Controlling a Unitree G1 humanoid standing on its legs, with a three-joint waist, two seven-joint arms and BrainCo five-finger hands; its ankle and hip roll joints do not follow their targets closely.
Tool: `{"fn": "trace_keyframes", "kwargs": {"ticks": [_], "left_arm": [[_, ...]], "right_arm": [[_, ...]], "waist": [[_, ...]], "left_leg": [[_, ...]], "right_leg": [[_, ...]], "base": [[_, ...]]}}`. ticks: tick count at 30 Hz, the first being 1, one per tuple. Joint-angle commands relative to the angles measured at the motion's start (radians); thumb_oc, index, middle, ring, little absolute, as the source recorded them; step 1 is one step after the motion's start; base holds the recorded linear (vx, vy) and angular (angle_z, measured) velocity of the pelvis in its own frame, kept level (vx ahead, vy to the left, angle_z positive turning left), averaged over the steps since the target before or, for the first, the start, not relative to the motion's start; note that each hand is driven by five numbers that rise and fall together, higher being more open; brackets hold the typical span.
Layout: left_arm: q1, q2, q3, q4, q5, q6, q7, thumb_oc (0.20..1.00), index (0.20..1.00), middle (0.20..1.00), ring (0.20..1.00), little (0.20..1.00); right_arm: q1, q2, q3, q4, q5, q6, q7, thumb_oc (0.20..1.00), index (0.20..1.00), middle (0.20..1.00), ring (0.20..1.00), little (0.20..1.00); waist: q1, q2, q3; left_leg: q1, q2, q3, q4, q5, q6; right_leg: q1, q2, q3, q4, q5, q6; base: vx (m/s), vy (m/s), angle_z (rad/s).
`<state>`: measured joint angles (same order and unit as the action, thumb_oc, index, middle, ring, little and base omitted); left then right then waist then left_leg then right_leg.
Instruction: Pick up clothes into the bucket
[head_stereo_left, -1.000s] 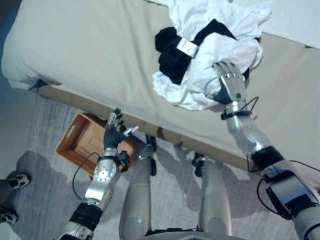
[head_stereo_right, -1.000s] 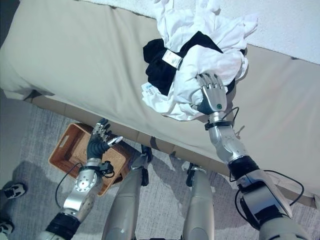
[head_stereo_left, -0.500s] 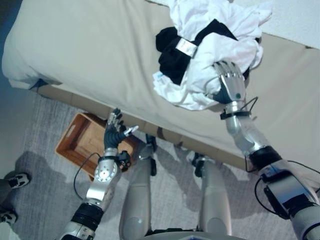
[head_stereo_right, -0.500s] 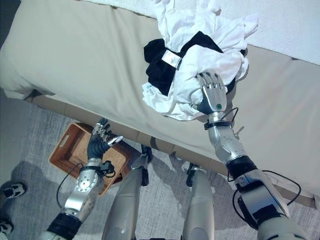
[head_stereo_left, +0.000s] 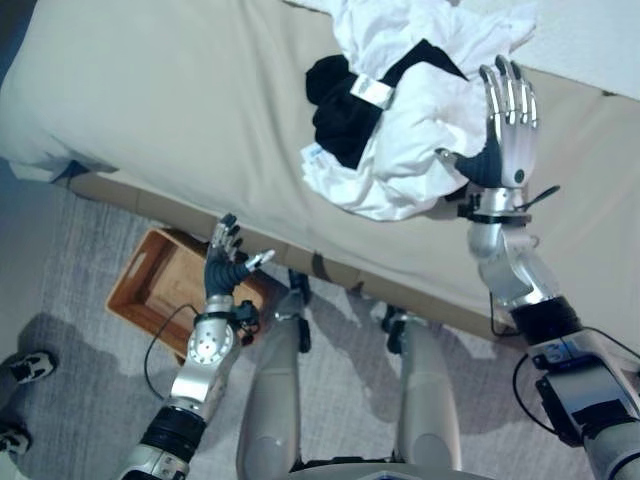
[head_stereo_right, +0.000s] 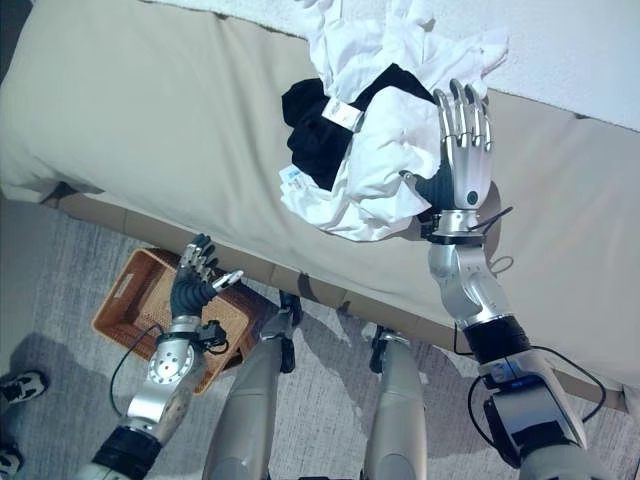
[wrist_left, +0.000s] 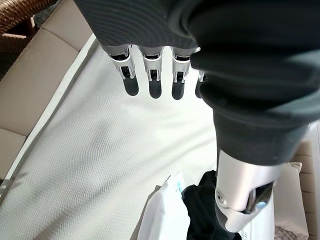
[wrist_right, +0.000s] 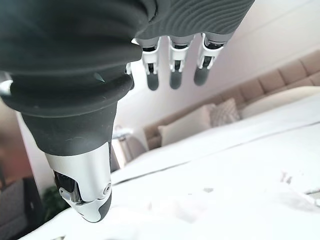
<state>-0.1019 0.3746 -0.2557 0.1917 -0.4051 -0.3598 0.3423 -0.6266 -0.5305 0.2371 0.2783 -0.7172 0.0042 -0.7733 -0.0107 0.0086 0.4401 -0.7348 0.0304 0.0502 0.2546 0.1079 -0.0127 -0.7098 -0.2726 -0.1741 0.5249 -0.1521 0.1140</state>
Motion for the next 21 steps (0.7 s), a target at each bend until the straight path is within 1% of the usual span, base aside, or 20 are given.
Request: {"fn": "trace_keyframes", "kwargs": {"ticks": [1, 4, 7, 9, 16, 17, 21], "left_arm": [[0.041, 0.021, -0.003, -0.068, 0.051, -0.058, 0.009, 1.0, 1.0, 1.0, 1.0, 1.0], [0.041, 0.02, -0.007, -0.071, 0.048, -0.059, 0.009, 1.0, 1.0, 1.0, 1.0, 1.0], [0.042, 0.02, -0.005, -0.066, 0.037, -0.059, 0.001, 1.0, 1.0, 1.0, 1.0, 1.0], [0.04, 0.019, -0.006, -0.063, 0.028, -0.057, -0.005, 1.0, 1.0, 1.0, 1.0, 1.0], [0.04, 0.018, 0.002, -0.05, 0.007, -0.058, -0.021, 1.0, 1.0, 1.0, 1.0, 1.0], [0.04, 0.018, 0.003, -0.05, 0.007, -0.057, -0.021, 1.0, 1.0, 1.0, 1.0, 1.0], [0.041, 0.021, 0.007, -0.046, -0.005, -0.059, -0.028, 1.0, 1.0, 1.0, 1.0, 1.0]], "right_arm": [[0.013, -0.019, -0.016, -0.033, 0.008, -0.033, -0.036, 1.0, 1.0, 1.0, 1.0, 1.0], [0.003, -0.009, 0.006, -0.005, 0.014, -0.031, -0.02, 1.0, 1.0, 1.0, 1.0, 1.0], [-0.026, 0.001, 0.042, 0.052, 0.035, -0.033, 0.012, 1.0, 1.0, 1.0, 1.0, 1.0], [-0.052, 0.007, 0.079, 0.09, 0.043, -0.032, 0.05, 1.0, 1.0, 1.0, 1.0, 1.0], [-0.138, 0.033, 0.162, 0.235, 0.062, -0.024, 0.117, 1.0, 1.0, 1.0, 1.0, 1.0], [-0.14, 0.033, 0.163, 0.237, 0.062, -0.024, 0.117, 1.0, 1.0, 1.0, 1.0, 1.0], [-0.195, 0.055, 0.185, 0.353, 0.089, -0.014, 0.111, 1.0, 1.0, 1.0, 1.0, 1.0]], "waist": [[0.009, -0.014, -0.052], [0.011, -0.013, -0.052], [0.014, -0.014, -0.051], [0.018, -0.014, -0.051], [0.028, -0.012, -0.051], [0.027, -0.012, -0.051], [0.038, -0.007, -0.049]], "left_leg": [[-0.001, 0.01, -0.046, 0.094, -0.112, -0.018], [-0.003, 0.01, -0.046, 0.094, -0.111, -0.018], [-0.003, 0.01, -0.045, 0.089, -0.107, -0.019], [-0.002, 0.009, -0.045, 0.086, -0.106, -0.019], [0.0, 0.007, -0.049, 0.08, -0.103, -0.019], [0.0, 0.007, -0.049, 0.08, -0.103, -0.019], [0.004, 0.005, -0.049, 0.077, -0.102, -0.017]], "right_leg": [[0.047, -0.051, 0.006, -0.165, 0.2, 0.066], [0.044, -0.051, 0.005, -0.162, 0.2, 0.065], [0.042, -0.05, 0.005, -0.163, 0.203, 0.064], [0.043, -0.05, 0.005, -0.165, 0.205, 0.064], [0.047, -0.051, 0.003, -0.167, 0.207, 0.064], [0.047, -0.051, 0.003, -0.167, 0.207, 0.064], [0.052, -0.052, -0.002, -0.172, 0.211, 0.065]], "base": [[0.0, 0.0, 0.0], [0.0, 0.0, 0.0], [0.0, 0.0, 0.0], [0.0, 0.0, 0.0], [0.0, 0.0, 0.0], [0.0, 0.0, 0.0], [0.0, 0.0, 0.0]]}}
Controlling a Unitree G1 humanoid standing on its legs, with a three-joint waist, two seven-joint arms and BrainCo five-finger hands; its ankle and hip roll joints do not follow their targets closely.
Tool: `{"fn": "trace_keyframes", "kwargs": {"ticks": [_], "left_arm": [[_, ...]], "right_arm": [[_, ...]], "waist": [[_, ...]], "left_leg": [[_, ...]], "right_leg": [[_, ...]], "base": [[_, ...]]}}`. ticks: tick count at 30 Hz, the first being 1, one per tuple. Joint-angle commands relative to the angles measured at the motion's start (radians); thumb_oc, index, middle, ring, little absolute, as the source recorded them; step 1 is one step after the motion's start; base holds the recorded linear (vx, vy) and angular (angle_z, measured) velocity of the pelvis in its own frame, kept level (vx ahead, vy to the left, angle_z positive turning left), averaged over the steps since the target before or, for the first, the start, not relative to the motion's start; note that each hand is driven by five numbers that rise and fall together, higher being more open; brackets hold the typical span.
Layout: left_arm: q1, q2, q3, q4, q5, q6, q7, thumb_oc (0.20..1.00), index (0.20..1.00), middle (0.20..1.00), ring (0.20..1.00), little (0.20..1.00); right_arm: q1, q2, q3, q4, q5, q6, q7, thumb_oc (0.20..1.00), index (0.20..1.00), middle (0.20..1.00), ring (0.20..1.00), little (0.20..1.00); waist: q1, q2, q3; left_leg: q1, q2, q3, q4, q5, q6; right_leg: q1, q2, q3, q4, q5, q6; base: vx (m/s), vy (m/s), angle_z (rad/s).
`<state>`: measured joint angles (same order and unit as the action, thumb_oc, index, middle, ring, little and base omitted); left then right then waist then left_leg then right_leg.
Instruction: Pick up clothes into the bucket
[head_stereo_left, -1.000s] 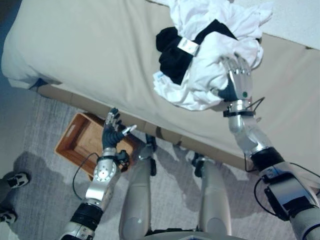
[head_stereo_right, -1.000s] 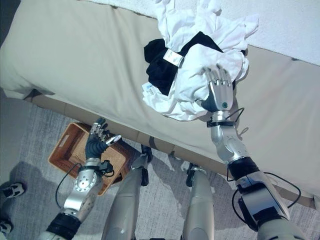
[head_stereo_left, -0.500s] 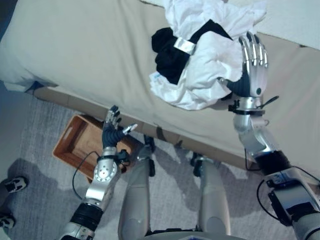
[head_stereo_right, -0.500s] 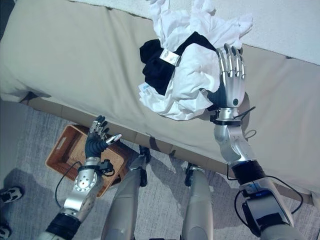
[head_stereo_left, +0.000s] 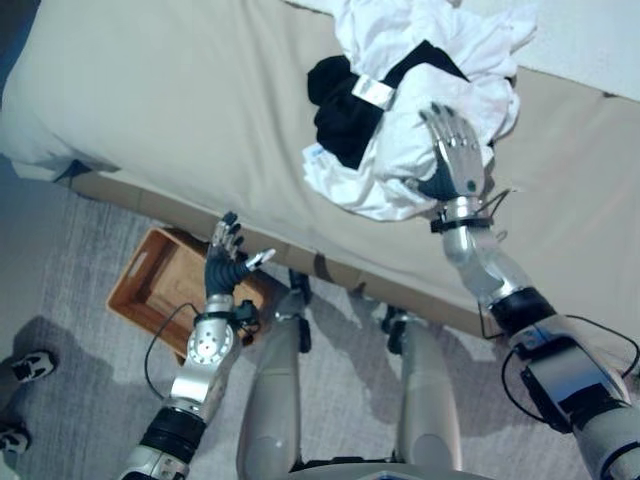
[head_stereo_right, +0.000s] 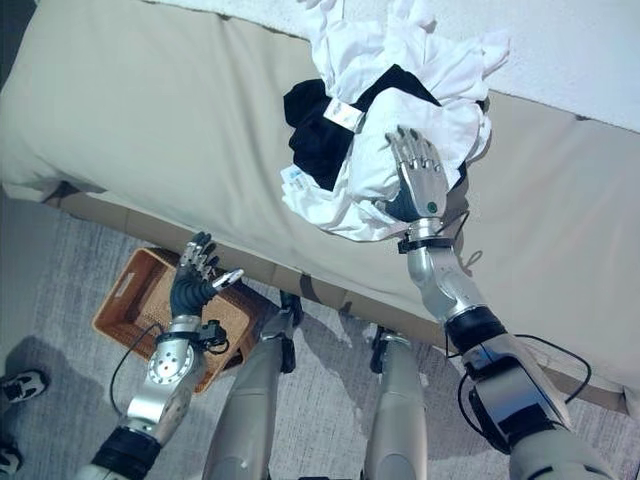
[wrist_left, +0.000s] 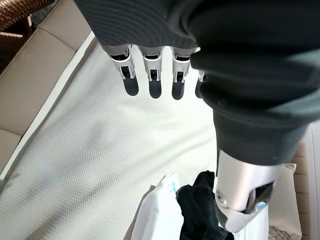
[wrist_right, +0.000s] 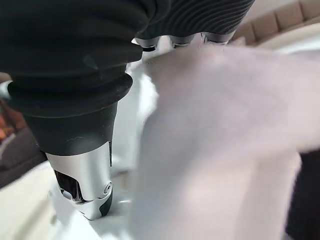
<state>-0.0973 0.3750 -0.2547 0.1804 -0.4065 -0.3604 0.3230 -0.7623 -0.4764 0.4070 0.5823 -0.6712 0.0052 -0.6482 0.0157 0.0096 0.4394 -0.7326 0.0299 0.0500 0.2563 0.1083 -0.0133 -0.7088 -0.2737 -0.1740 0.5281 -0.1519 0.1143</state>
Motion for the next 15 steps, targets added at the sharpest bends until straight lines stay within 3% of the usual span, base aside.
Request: {"fn": "trace_keyframes", "kwargs": {"ticks": [1, 2, 4, 8, 15], "left_arm": [[0.035, 0.021, 0.004, -0.035, -0.005, -0.058, -0.01, 1.0, 1.0, 1.0, 1.0, 1.0], [0.033, 0.022, 0.002, -0.035, -0.006, -0.058, -0.012, 1.0, 1.0, 1.0, 1.0, 1.0], [0.032, 0.024, 0.0, -0.036, -0.01, -0.056, -0.017, 1.0, 1.0, 1.0, 1.0, 1.0], [0.032, 0.029, -0.005, -0.042, -0.015, -0.057, -0.024, 1.0, 1.0, 1.0, 1.0, 1.0], [0.028, 0.028, 0.001, -0.034, -0.006, -0.048, -0.019, 1.0, 1.0, 1.0, 1.0, 1.0]], "right_arm": [[-0.07, 0.005, 0.019, 0.067, 0.049, -0.014, -0.012, 1.0, 1.0, 1.0, 1.0, 1.0], [-0.087, 0.008, 0.025, 0.096, 0.056, -0.01, -0.01, 0.598, 0.598, 0.598, 0.598, 0.598], [-0.11, 0.008, 0.028, 0.138, 0.07, -0.005, -0.008, 0.209, 0.209, 0.209, 0.209, 0.209], [-0.149, 0.007, 0.03, 0.192, 0.095, -0.002, -0.017, 0.2, 0.2, 0.2, 0.2, 0.2], [-0.122, -0.013, 0.004, 0.124, 0.106, -0.01, -0.031, 0.2, 0.2, 0.2, 0.2, 0.2]], "waist": [[0.013, -0.008, -0.048], [0.016, -0.007, -0.046], [0.02, -0.005, -0.045], [0.026, -0.003, -0.045], [0.02, -0.009, -0.044]], "left_leg": [[0.001, 0.005, -0.048, 0.076, -0.103, -0.016], [0.001, 0.005, -0.049, 0.077, -0.103, -0.015], [0.001, 0.004, -0.049, 0.081, -0.105, -0.014], [0.002, 0.002, -0.051, 0.081, -0.106, -0.012], [0.012, 0.004, -0.048, 0.083, -0.11, -0.009]], "right_leg": [[0.051, -0.051, -0.002, -0.176, 0.21, 0.064], [0.052, -0.051, -0.003, -0.176, 0.211, 0.064], [0.053, -0.052, -0.004, -0.174, 0.21, 0.063], [0.058, -0.054, -0.007, -0.175, 0.211, 0.064], [0.066, -0.052, -0.006, -0.173, 0.21, 0.063]], "base": [[0.0, 0.0, 0.0], [0.0, 0.0, 0.0], [0.0, 0.0, 0.0], [0.0, 0.0, 0.0], [0.0, 0.0, 0.0]]}}
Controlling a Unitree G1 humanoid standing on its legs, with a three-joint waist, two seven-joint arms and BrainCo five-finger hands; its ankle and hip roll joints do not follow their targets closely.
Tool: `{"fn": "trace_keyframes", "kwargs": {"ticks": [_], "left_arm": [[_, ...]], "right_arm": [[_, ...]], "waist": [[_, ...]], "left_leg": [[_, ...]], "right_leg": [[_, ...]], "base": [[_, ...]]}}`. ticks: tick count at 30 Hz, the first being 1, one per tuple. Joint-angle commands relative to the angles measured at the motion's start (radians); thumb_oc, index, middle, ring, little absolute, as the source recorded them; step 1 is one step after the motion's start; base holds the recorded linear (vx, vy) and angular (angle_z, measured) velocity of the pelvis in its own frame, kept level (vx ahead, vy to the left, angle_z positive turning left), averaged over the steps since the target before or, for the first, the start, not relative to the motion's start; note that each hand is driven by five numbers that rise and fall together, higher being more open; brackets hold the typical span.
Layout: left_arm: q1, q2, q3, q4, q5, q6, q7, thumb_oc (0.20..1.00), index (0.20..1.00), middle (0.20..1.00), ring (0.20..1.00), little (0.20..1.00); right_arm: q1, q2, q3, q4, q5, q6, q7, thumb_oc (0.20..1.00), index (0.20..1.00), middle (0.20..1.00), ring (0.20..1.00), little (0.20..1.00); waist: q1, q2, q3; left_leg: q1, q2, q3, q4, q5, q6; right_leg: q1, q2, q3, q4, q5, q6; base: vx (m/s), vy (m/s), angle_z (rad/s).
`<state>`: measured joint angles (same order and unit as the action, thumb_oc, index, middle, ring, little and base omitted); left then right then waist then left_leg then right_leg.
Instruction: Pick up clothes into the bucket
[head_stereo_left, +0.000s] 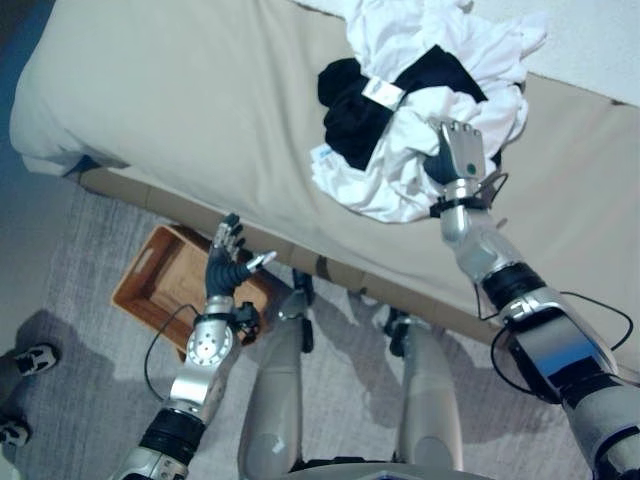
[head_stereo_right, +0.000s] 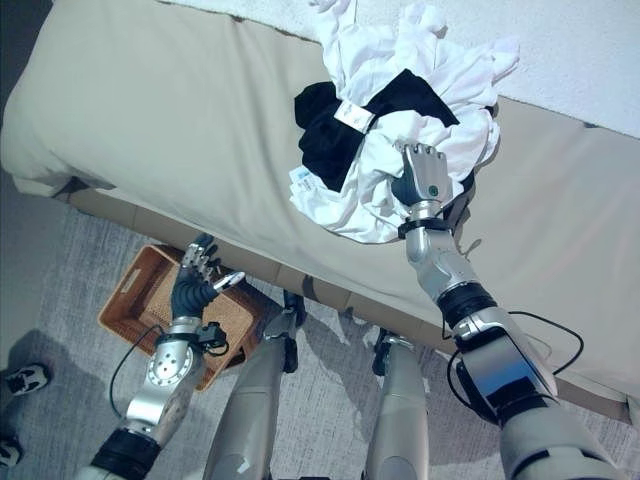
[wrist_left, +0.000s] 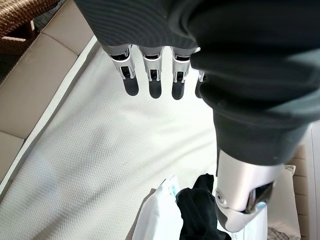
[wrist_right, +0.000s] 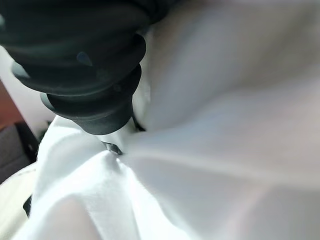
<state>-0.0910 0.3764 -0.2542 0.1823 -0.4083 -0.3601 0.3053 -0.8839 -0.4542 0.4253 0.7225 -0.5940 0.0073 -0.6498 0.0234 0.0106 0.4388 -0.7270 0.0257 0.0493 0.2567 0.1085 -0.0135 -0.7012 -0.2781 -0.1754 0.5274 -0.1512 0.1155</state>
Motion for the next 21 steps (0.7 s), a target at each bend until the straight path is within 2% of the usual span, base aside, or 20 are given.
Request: {"fn": "trace_keyframes", "kwargs": {"ticks": [1, 10, 15, 16, 17, 21], "left_arm": [[0.023, 0.024, 0.003, -0.036, -0.004, -0.049, -0.001, 1.0, 1.0, 1.0, 1.0, 1.0], [0.03, 0.012, 0.01, -0.007, 0.014, -0.041, -0.004, 1.0, 1.0, 1.0, 1.0, 1.0], [0.034, 0.014, 0.015, 0.027, 0.013, -0.036, -0.017, 1.0, 1.0, 1.0, 1.0, 1.0], [0.034, 0.014, 0.014, 0.027, 0.013, -0.036, -0.017, 1.0, 1.0, 1.0, 1.0, 1.0], [0.042, 0.014, 0.017, 0.044, 0.011, -0.03, -0.028, 1.0, 1.0, 1.0, 1.0, 1.0], [0.052, 0.013, 0.021, 0.087, 0.009, -0.017, -0.055, 1.0, 1.0, 1.0, 1.0, 1.0]], "right_arm": [[0.011, -0.037, -0.022, -0.035, 0.028, -0.013, -0.029, 0.2, 0.2, 0.2, 0.2, 0.2], [0.203, -0.064, -0.116, -0.257, 0.064, -0.073, -0.011, 0.2, 0.2, 0.2, 0.2, 0.2], [0.295, -0.095, -0.181, -0.378, 0.175, -0.154, 0.031, 0.2, 0.2, 0.2, 0.2, 0.2], [0.298, -0.096, -0.182, -0.38, 0.175, -0.154, 0.032, 0.2, 0.2, 0.2, 0.2, 0.2], [0.331, -0.096, -0.208, -0.418, 0.246, -0.191, 0.059, 0.2, 0.2, 0.2, 0.2, 0.2], [0.386, -0.107, -0.254, -0.476, 0.361, -0.246, 0.114, 0.2, 0.2, 0.2, 0.2, 0.2]], "waist": [[0.011, -0.011, -0.044], [-0.012, -0.031, -0.064], [-0.024, -0.049, -0.089], [-0.023, -0.049, -0.088], [-0.028, -0.057, -0.1], [-0.037, -0.069, -0.124]], "left_leg": [[0.008, 0.008, -0.048, 0.082, -0.111, -0.009], [0.071, 0.02, -0.046, 0.064, -0.116, -0.012], [0.12, 0.029, -0.046, 0.049, -0.114, -0.018], [0.122, 0.029, -0.046, 0.048, -0.114, -0.018], [0.15, 0.032, -0.046, 0.032, -0.11, -0.02], [0.223, 0.042, -0.048, -0.014, -0.099, -0.026]], "right_leg": [[0.059, -0.048, -0.003, -0.172, 0.209, 0.063], [0.117, -0.045, -0.01, -0.191, 0.211, 0.066], [0.174, -0.041, -0.013, -0.216, 0.217, 0.069], [0.176, -0.041, -0.014, -0.217, 0.217, 0.069], [0.208, -0.036, -0.016, -0.236, 0.22, 0.07], [0.281, -0.029, -0.026, -0.277, 0.227, 0.073]], "base": [[0.0, 0.0, 0.0], [0.0, -0.002, 0.0], [0.03, -0.029, -0.03], [0.06, -0.053, -0.02], [0.06, -0.05, -0.02], [0.06, -0.04, -0.03]]}}
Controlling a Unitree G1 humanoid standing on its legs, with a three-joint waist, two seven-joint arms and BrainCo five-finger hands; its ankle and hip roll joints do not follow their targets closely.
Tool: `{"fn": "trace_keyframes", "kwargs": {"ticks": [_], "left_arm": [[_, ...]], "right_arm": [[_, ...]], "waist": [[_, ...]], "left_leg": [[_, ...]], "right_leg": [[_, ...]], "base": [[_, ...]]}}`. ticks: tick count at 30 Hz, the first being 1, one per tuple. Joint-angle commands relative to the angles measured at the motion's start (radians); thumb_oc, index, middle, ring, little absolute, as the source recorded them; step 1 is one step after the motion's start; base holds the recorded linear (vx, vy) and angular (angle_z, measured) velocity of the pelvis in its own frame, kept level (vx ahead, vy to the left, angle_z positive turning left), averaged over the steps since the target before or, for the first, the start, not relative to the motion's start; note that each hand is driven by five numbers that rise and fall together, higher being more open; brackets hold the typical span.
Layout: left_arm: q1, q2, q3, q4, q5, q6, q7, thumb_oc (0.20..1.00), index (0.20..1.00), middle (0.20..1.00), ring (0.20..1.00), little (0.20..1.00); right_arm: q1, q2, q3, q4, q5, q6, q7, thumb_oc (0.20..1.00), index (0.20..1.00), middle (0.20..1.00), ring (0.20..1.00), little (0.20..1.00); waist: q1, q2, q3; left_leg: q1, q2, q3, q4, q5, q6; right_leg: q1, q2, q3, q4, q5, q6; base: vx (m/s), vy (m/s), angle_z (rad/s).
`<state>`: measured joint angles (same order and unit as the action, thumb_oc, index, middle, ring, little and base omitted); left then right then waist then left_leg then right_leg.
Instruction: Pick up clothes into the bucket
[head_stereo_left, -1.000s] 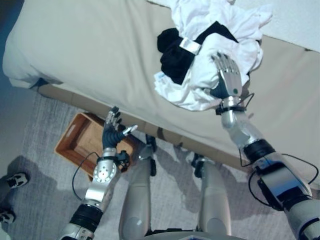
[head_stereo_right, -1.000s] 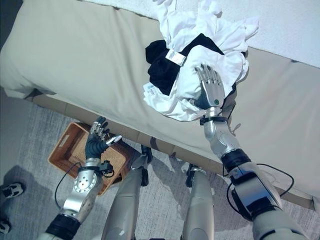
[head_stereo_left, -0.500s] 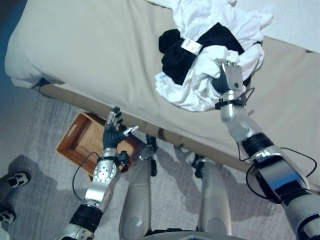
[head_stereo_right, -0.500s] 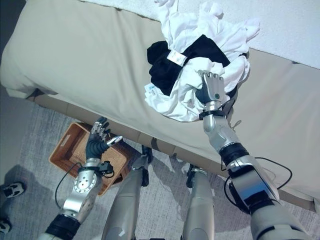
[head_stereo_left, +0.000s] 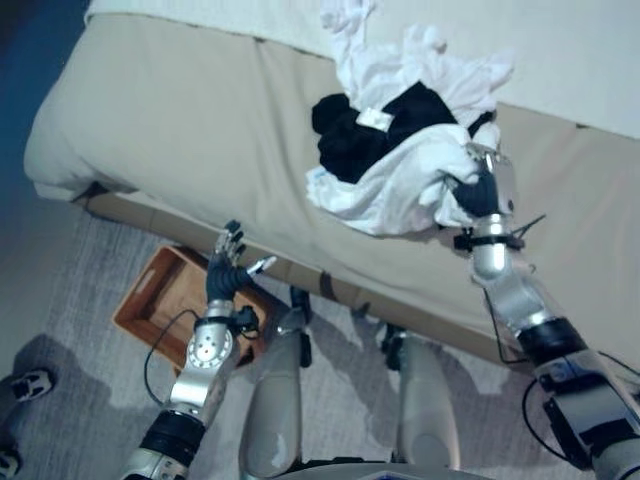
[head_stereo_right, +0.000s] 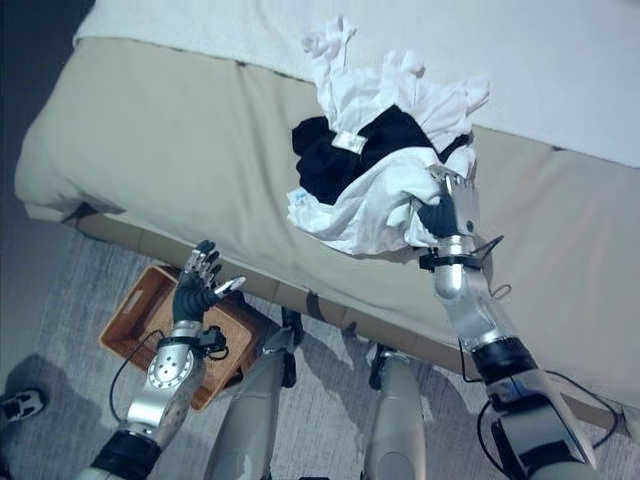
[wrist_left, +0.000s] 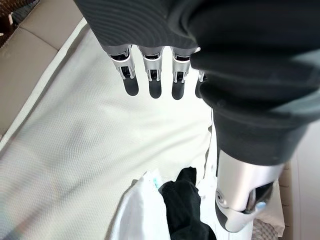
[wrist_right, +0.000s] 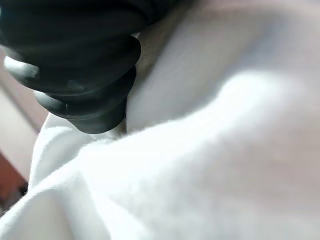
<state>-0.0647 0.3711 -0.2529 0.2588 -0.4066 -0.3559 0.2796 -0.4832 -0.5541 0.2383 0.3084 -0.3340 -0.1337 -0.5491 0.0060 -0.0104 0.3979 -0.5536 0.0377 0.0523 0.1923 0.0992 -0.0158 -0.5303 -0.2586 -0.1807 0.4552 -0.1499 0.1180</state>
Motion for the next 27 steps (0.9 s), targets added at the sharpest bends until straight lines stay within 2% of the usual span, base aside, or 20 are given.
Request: {"fn": "trace_keyframes", "kwargs": {"ticks": [1, 3, 12, 16, 20, 27], "left_arm": [[0.025, 0.019, 0.019, 0.011, 0.007, -0.021, -0.029, 1.0, 1.0, 1.0, 1.0, 1.0], [0.04, 0.015, 0.026, 0.033, 0.004, -0.012, -0.052, 1.0, 1.0, 1.0, 1.0, 1.0], [0.07, 0.012, 0.038, 0.06, 0.006, 0.016, -0.105, 1.0, 1.0, 1.0, 1.0, 1.0], [0.063, 0.013, 0.037, 0.079, 0.012, 0.029, -0.113, 1.0, 1.0, 1.0, 1.0, 1.0], [0.06, 0.012, 0.043, 0.089, 0.007, 0.048, -0.122, 1.0, 1.0, 1.0, 1.0, 1.0], [0.085, 0.002, 0.043, 0.089, -0.021, 0.071, -0.138, 1.0, 1.0, 1.0, 1.0, 1.0]], "right_arm": [[-0.014, -0.008, -0.069, -0.063, 0.101, -0.104, 0.014, 0.2, 0.2, 0.2, 0.2, 0.2], [0.01, -0.019, -0.098, -0.102, 0.165, -0.13, 0.053, 0.2, 0.2, 0.2, 0.2, 0.2], [0.025, -0.048, -0.185, -0.205, 0.343, -0.184, 0.136, 0.2, 0.2, 0.2, 0.2, 0.2], [0.0, -0.069, -0.193, -0.231, 0.401, -0.191, 0.158, 0.2, 0.2, 0.2, 0.2, 0.2], [-0.065, -0.12, -0.203, -0.259, 0.531, -0.203, 0.192, 0.2, 0.2, 0.2, 0.2, 0.2], [-0.188, -0.203, -0.167, -0.273, 0.666, -0.204, 0.227, 0.2, 0.2, 0.2, 0.2, 0.2]], "waist": [[-0.02, -0.049, -0.084], [-0.024, -0.055, -0.107], [-0.037, -0.065, -0.17], [-0.039, -0.066, -0.195], [-0.044, -0.068, -0.24], [-0.046, -0.08, -0.287]], "left_leg": [[0.05, 0.028, -0.051, 0.046, -0.083, -0.022], [0.117, 0.041, -0.049, 0.011, -0.084, -0.029], [0.26, 0.055, -0.037, -0.101, -0.048, -0.046], [0.298, 0.061, -0.029, -0.143, -0.032, -0.053], [0.363, 0.06, -0.014, -0.216, -0.007, -0.061], [0.425, 0.071, 0.011, -0.242, -0.014, -0.059]], "right_leg": [[0.11, -0.049, -0.022, -0.21, 0.232, 0.07], [0.176, -0.04, -0.031, -0.246, 0.228, 0.074], [0.313, -0.01, -0.051, -0.36, 0.242, 0.077], [0.341, 0.0, -0.056, -0.387, 0.247, 0.078], [0.382, 0.015, -0.059, -0.412, 0.252, 0.078], [0.423, 0.032, -0.046, -0.442, 0.257, 0.077]], "base": [[0.09, -0.043, 0.0], [0.1, -0.042, 0.04], [0.07, -0.025, -0.06], [0.04, -0.006, 0.0], [0.06, 0.0, -0.01], [0.06, -0.007, -0.04]]}}
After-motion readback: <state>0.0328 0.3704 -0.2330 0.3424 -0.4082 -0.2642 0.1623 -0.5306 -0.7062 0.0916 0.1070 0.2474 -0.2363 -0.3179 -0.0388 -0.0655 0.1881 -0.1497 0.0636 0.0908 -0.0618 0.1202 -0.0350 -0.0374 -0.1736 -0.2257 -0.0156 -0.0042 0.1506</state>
